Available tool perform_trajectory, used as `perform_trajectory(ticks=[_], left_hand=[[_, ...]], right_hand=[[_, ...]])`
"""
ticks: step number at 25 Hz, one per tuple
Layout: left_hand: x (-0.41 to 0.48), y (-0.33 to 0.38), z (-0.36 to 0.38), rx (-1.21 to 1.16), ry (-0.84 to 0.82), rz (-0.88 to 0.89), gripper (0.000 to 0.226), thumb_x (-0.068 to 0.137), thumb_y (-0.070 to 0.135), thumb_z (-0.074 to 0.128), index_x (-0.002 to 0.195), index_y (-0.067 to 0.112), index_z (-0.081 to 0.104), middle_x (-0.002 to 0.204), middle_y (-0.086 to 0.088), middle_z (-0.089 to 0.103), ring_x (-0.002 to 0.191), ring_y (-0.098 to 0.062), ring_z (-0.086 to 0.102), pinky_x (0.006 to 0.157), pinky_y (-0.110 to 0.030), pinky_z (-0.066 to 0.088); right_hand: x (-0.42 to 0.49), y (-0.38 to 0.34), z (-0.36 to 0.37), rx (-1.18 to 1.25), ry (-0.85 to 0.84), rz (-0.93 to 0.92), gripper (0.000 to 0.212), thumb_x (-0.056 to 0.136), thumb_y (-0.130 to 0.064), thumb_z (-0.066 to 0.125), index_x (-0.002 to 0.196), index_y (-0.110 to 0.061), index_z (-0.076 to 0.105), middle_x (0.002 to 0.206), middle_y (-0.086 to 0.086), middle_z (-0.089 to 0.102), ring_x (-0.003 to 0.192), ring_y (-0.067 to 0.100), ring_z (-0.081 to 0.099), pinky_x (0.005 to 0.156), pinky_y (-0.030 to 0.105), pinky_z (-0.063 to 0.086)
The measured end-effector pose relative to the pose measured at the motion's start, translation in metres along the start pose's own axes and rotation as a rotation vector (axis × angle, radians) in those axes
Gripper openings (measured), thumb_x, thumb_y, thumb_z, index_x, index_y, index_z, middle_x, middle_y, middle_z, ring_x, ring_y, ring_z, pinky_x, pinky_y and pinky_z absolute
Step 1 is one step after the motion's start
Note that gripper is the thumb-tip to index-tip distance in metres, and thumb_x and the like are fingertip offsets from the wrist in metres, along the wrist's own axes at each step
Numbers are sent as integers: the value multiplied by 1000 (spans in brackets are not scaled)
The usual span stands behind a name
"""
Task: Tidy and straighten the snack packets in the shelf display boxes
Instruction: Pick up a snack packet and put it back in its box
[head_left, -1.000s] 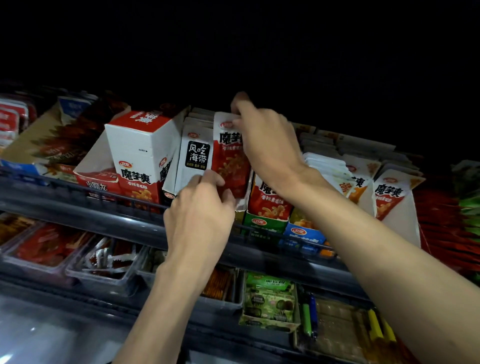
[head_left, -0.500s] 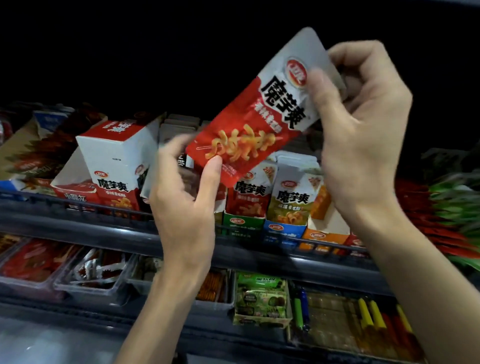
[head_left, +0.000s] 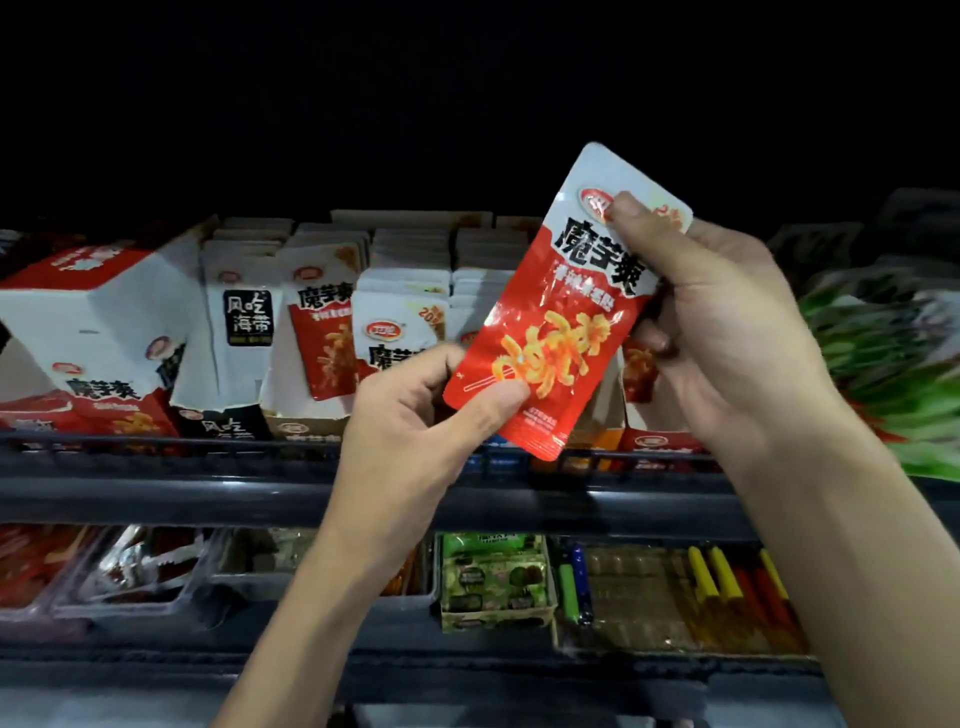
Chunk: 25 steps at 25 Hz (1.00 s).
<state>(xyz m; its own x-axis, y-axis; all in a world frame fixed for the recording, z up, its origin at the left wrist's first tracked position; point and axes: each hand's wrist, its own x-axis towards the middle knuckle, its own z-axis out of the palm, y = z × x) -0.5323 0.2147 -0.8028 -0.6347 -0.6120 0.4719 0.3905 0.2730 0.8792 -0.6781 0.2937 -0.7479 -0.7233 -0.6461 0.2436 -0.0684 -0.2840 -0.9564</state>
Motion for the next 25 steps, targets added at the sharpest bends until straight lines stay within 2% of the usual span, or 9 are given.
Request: perform_trajectory(ticks=[3, 7, 11, 14, 17, 19, 21, 23, 25], left_hand=[[0, -3, 9, -15, -35, -30, 10, 79, 11, 63, 71, 14, 59, 49, 19, 58, 45, 8, 53, 48, -1, 36], [2, -7, 20, -10, -63, -57, 5, 79, 13, 63, 75, 12, 61, 50, 19, 59, 46, 9, 53, 49, -2, 37], [3, -9, 28, -8, -55, -76, 5, 79, 14, 63, 76, 11, 61, 50, 18, 59, 45, 7, 53, 50, -2, 38], [4, -12, 32, 25, -30, -83, 6, 79, 18, 63, 78, 12, 62, 52, 18, 60, 46, 7, 54, 49, -3, 38], [6, -18, 35, 92, 15, -99, 12, 80, 25, 65, 83, 14, 66, 64, 16, 67, 54, 5, 59, 52, -7, 43], [5, -24, 36, 178, 29, -105, 14, 83, 31, 67, 88, 19, 69, 73, 12, 71, 64, 1, 64, 57, -15, 49], [4, -32, 38, 311, 39, -93, 10, 89, 32, 66, 93, 24, 69, 73, 15, 68, 63, 2, 61, 57, -20, 48], [3, -40, 39, 596, 39, 26, 8, 92, 30, 65, 96, 25, 69, 69, 20, 62, 58, 5, 53, 53, -15, 40], [4, -45, 43, 892, -2, 173, 10, 91, 29, 64, 100, 25, 68, 84, 20, 64, 67, 7, 55, 58, -9, 39]], right_hand=[[-1, -3, -10, -20, 20, -11, 11, 95, -27, 63, 94, -16, 63, 73, -6, 68, 44, -1, 53, 42, 15, 29], [-2, -3, -21, -43, 24, -3, 19, 94, -26, 65, 104, -9, 64, 77, -5, 71, 54, -1, 59, 40, 11, 30], [-4, -6, -26, -62, 25, 19, 23, 92, -27, 65, 104, -7, 64, 80, -2, 74, 61, 2, 64, 38, 11, 31], [-4, -10, -28, -88, 39, 43, 15, 92, -25, 66, 98, -10, 65, 75, -4, 74, 60, 0, 67, 38, 7, 35], [-3, -11, -31, -108, 39, 42, 12, 90, -23, 68, 96, -13, 67, 77, -5, 76, 60, 0, 68, 39, 6, 37], [-2, -10, -33, -146, 41, 18, 12, 89, -24, 69, 97, -16, 68, 83, -5, 77, 65, 1, 70, 40, 6, 37], [0, -9, -38, -112, 67, -18, 13, 90, -22, 69, 100, -13, 67, 84, -3, 77, 65, 1, 69, 42, 7, 39], [5, -11, -48, -92, 140, -113, 12, 92, -20, 67, 102, -15, 66, 88, -5, 76, 73, 1, 70, 50, 8, 44], [12, -11, -60, -155, 223, -251, 13, 94, -20, 65, 107, -16, 64, 96, -6, 75, 87, 2, 71, 64, 12, 50]])
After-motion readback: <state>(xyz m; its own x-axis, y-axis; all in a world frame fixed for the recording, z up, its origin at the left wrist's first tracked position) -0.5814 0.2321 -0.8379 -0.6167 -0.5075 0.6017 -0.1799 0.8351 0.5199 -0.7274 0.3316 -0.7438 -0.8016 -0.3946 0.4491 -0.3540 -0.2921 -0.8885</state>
